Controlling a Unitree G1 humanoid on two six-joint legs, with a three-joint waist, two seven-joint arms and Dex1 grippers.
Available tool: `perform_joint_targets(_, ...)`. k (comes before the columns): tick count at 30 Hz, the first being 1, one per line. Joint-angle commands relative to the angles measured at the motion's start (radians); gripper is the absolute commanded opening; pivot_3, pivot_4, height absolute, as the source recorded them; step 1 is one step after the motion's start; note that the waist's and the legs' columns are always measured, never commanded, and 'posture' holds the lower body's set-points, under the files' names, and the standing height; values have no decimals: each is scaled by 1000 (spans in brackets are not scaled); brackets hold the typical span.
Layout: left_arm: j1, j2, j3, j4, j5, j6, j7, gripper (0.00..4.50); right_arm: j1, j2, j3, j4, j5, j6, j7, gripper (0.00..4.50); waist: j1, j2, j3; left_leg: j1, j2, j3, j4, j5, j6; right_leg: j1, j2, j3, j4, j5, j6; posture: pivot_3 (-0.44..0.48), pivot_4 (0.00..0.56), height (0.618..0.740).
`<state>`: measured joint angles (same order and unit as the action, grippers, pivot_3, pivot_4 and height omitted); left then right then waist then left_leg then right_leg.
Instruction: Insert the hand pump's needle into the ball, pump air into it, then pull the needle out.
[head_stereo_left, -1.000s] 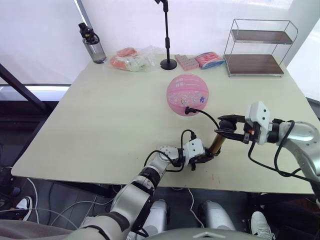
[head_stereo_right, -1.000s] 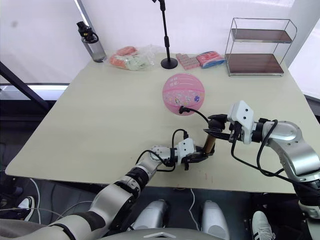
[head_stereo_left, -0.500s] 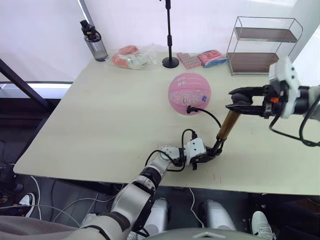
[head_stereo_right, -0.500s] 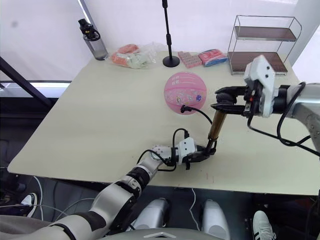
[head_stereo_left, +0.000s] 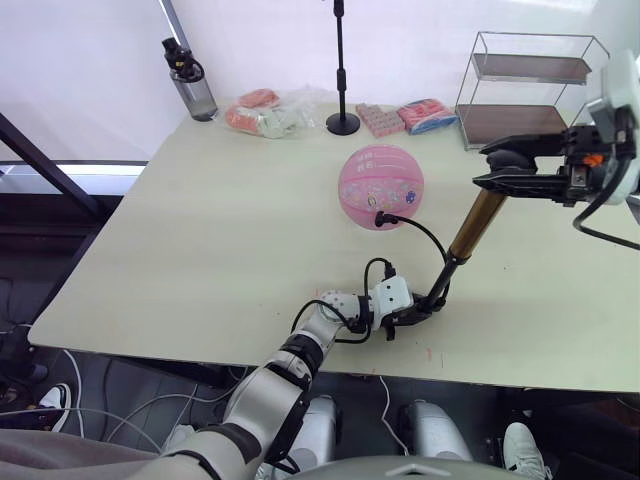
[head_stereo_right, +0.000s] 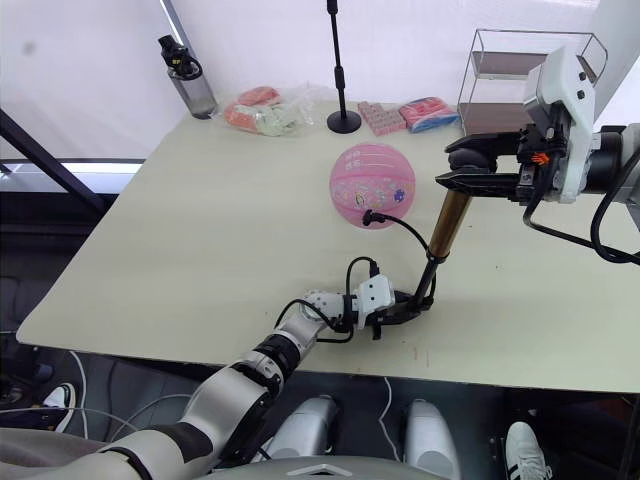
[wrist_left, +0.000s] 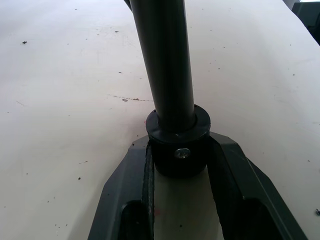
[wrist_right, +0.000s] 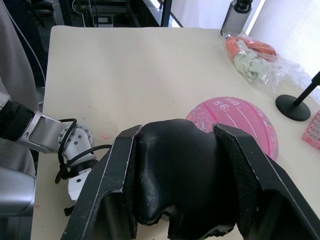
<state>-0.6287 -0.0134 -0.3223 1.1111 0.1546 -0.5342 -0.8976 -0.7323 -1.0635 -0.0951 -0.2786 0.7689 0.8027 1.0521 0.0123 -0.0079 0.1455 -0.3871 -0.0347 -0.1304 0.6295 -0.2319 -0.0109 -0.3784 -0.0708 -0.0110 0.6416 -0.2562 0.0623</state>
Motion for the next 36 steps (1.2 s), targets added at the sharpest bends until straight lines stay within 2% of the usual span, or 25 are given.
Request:
perform_joint_targets(1,63,25,-56,100,76,43,-17,1087,45,6,-36,-34,-67,-76,-28,1796,0,-1,0,0,0,0,0,0,0,0,0,0,0,0,0,0,150,731)
perform_joint_targets(11,50,29,-56,105,75,47,-22,1087,273,133,77,-51,-214,-245,-75,1796,-15,-9,-17,7,2,1,-1,0,0,5,2,0,0,0,0,0,150,731)
perform_joint_targets(20,42,27,-52,102,68,48,-29,1087,455,226,177,24,-336,-408,-136,1796,-27,-29,-36,12,6,-4,-4,-3,-5,14,2,0,0,-2,-3,0,150,731)
perform_joint_targets(22,42,26,-52,102,68,49,-29,1087,484,236,217,58,-379,-455,-136,1796,-28,-35,-38,24,7,-4,-8,-3,-6,20,1,0,-1,-5,-7,0,150,731)
perform_joint_targets(27,40,24,-50,102,69,49,-26,1087,492,253,249,86,-367,-467,-146,1796,-29,-35,-42,37,15,-5,-16,-7,-12,35,-2,0,-7,-8,-13,0,150,731)
perform_joint_targets(34,41,25,-52,102,71,48,-26,1087,455,219,252,55,-268,-335,-117,1796,-24,-31,-40,37,18,-5,-17,-8,-13,36,-2,-1,-8,-9,-13,0,150,731)
perform_joint_targets(36,42,24,-52,101,72,47,-26,1087,435,217,249,58,-250,-305,-112,1796,-22,-25,-37,34,17,-5,-17,-8,-13,34,-2,-1,-11,-8,-13,0,150,731)
